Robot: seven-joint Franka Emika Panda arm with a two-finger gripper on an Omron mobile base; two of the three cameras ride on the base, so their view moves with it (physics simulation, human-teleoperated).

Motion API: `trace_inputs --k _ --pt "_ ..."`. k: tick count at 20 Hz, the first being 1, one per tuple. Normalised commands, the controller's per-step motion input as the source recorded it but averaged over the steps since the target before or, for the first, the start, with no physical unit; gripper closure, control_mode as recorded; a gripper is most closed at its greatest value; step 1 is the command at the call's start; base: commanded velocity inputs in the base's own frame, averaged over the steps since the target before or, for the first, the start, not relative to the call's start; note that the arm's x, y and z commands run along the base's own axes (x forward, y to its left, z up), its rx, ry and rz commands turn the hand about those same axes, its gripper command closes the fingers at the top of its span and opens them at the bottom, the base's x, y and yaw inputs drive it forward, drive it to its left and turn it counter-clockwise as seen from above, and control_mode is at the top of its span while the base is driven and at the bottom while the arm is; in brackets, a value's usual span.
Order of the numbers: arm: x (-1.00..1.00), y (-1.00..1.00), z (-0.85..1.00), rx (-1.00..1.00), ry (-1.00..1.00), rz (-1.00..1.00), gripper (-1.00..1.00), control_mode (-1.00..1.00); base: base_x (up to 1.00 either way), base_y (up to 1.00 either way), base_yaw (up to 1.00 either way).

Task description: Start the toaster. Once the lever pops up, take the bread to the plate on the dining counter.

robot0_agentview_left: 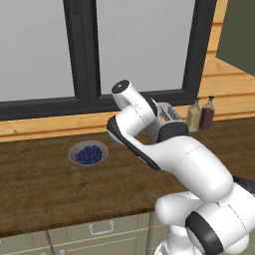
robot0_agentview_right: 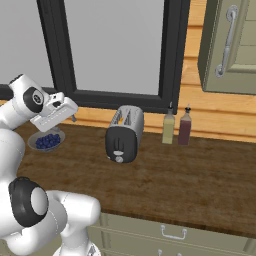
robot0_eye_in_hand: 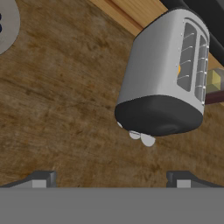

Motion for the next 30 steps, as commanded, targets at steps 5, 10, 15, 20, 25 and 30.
trace_inputs --k 5,10,15,20,25,30 --pt "0.0 0.0 0.0 0.0 0.0 0.0 -1.0 -1.0 0.0 0.0 0.0" --pt "0.0 0.0 0.0 0.0 0.0 0.0 -1.0 -1.0 0.0 0.0 0.0" --pt "0.0 0.0 0.0 0.0 0.0 0.0 -1.0 -1.0 0.0 0.0 0.0" --pt "0.0 0.0 0.0 0.0 0.0 0.0 -1.0 -1.0 0.0 0.0 0.0" --pt "0.0 0.0 0.0 0.0 0.0 0.0 -1.0 -1.0 0.0 0.0 0.0" --pt "0.0 0.0 0.0 0.0 0.0 0.0 -1.0 -1.0 0.0 0.0 0.0"
